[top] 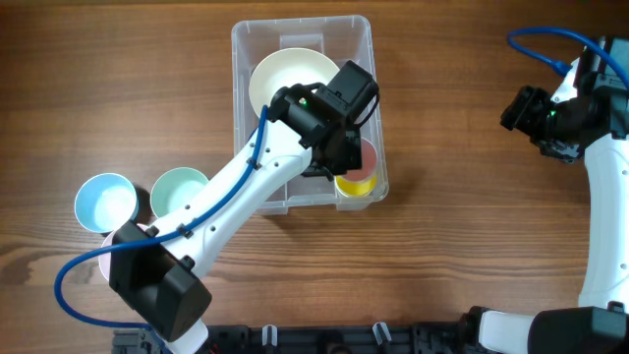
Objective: Pack container
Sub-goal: 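Carry the pink cup with the left gripper onto the yellow cup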
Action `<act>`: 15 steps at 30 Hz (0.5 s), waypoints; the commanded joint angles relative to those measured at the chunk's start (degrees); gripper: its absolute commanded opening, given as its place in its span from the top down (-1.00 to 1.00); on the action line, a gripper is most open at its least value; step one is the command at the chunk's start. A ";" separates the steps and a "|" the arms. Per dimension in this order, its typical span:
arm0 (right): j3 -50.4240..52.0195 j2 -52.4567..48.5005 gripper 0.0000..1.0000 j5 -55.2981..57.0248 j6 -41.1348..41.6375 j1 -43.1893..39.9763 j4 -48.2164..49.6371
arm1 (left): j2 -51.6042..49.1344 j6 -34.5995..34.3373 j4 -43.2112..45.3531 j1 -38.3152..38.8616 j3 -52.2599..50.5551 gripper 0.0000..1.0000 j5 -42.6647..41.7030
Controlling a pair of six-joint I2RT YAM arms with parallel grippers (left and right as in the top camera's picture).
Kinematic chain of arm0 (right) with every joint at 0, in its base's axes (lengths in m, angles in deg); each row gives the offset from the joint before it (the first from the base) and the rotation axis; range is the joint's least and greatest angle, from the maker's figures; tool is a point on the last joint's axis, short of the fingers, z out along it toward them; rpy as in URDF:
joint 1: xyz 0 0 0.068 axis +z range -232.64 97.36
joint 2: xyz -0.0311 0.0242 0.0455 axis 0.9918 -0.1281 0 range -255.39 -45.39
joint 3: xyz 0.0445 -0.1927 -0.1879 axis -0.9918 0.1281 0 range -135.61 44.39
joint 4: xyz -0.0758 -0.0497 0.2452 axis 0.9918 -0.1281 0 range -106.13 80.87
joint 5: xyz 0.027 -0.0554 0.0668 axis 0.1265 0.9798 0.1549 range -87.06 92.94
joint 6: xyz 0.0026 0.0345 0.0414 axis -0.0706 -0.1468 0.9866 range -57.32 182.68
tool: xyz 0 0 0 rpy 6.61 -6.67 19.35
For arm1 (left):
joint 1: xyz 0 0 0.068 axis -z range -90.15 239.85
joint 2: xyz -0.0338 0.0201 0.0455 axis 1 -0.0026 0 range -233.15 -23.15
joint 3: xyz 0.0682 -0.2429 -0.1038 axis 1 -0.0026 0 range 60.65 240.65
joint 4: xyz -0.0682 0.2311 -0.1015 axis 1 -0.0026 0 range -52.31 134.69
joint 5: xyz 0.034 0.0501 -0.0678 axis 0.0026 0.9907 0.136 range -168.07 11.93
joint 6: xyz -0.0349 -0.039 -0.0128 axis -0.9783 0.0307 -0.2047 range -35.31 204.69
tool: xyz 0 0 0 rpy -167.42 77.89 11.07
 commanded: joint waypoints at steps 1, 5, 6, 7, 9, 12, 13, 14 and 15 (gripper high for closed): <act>0.26 -0.66 -0.55 -0.50 -0.76 -0.04 -0.07 | -0.11 -0.72 -0.44 -0.28 0.07 0.84 0.81; 0.26 -0.66 -0.55 -0.50 -0.76 -0.04 -0.22 | -0.11 -0.72 -0.44 -0.28 0.07 -0.08 0.81; 0.26 -0.66 -0.55 -0.50 -0.76 -0.04 -0.22 | -0.11 -0.48 -0.39 -0.31 0.07 -0.12 0.81; 0.26 -0.63 -0.55 -0.50 -0.76 -0.04 -0.22 | -0.11 0.07 -0.22 -0.31 0.09 -0.13 0.94; 0.26 -0.66 -0.55 -0.50 -0.76 -0.04 -0.31 | 0.31 0.13 -0.35 -0.79 0.09 -0.09 2.89; 0.26 -0.63 -0.55 -0.50 -1.03 -0.04 -0.48 | 5.35 0.15 -1.90 -6.01 0.11 -0.11 7.06; 0.26 -0.63 -0.55 -0.50 -1.01 -0.04 -0.46 | 7.67 0.13 -2.89 -8.83 0.11 -0.13 8.48; 0.26 -0.63 -0.55 -0.50 -1.01 -0.04 -0.44 | 9.79 0.13 -3.89 -11.69 0.11 -0.15 9.77; 0.26 -0.66 -0.55 -0.50 -1.01 -0.04 -0.44 | 11.80 0.13 -4.98 -14.73 0.09 -0.15 10.88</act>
